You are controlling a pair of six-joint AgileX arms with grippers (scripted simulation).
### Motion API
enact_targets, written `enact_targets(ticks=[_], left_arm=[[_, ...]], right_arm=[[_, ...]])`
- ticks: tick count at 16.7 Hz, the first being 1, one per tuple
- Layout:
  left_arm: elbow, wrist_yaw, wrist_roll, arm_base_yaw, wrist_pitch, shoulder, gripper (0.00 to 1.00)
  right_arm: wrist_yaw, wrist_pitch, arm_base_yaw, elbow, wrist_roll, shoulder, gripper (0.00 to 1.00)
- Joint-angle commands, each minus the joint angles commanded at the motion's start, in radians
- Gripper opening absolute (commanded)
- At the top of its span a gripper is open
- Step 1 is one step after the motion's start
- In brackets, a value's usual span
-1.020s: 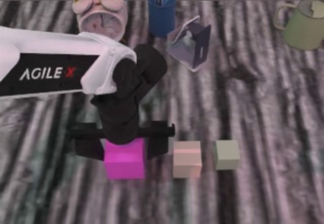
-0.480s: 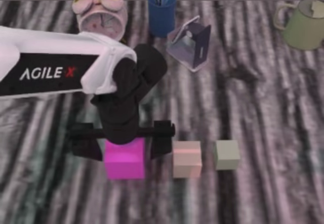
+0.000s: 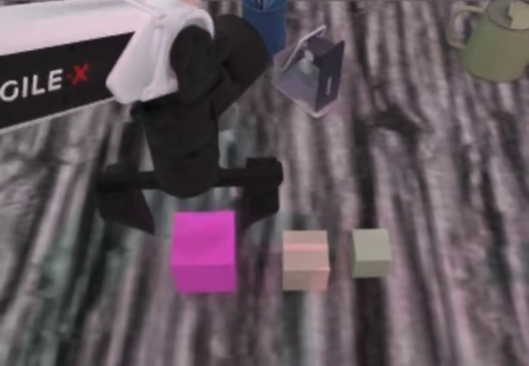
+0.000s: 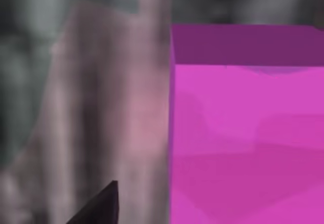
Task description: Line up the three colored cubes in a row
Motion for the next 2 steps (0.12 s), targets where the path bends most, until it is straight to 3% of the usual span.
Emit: enact_targets(ticks=[2], left_arm=[[0.01, 0.0, 0.001, 0.002, -0.013, -0.008, 1.0]], right_arm=[[0.0, 0.0, 0.0, 0.0, 0.0, 0.0, 1.0]])
